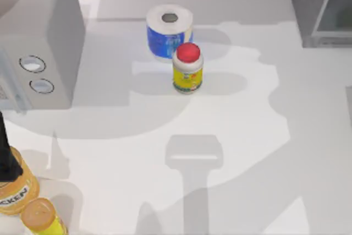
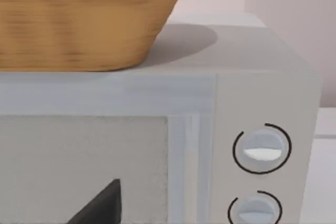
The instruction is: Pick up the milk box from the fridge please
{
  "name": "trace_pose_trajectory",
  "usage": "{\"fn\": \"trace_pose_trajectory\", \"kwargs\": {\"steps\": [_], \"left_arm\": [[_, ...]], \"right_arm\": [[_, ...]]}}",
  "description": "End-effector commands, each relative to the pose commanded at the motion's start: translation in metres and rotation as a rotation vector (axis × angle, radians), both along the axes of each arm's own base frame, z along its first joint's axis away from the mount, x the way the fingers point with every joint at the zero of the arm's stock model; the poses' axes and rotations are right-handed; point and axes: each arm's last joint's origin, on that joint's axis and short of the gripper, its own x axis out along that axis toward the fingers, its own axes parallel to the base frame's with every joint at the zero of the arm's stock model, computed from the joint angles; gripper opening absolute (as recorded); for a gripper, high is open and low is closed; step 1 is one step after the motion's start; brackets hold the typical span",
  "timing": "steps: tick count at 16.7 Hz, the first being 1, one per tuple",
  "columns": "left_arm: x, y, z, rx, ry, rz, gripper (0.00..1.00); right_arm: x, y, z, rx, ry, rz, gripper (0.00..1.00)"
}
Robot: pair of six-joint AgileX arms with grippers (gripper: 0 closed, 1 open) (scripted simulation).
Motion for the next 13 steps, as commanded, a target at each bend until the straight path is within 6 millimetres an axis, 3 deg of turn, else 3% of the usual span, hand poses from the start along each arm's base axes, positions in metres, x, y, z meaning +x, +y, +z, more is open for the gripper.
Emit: {"fn": "trace_pose_trajectory", "kwargs": {"steps": [5,13], "left_arm": [[0.0,0.0,0.0,0.0,0.0,0.0,1.0],[0.0,0.0,0.0,0.0,0.0,0.0,1.0]], "right_arm": [[0.0033,0.0003,-0.0011,0.001,0.005,0.0,1.0],[0.0033,0.0003,-0.0011,0.001,0.005,0.0,0.4]]}}
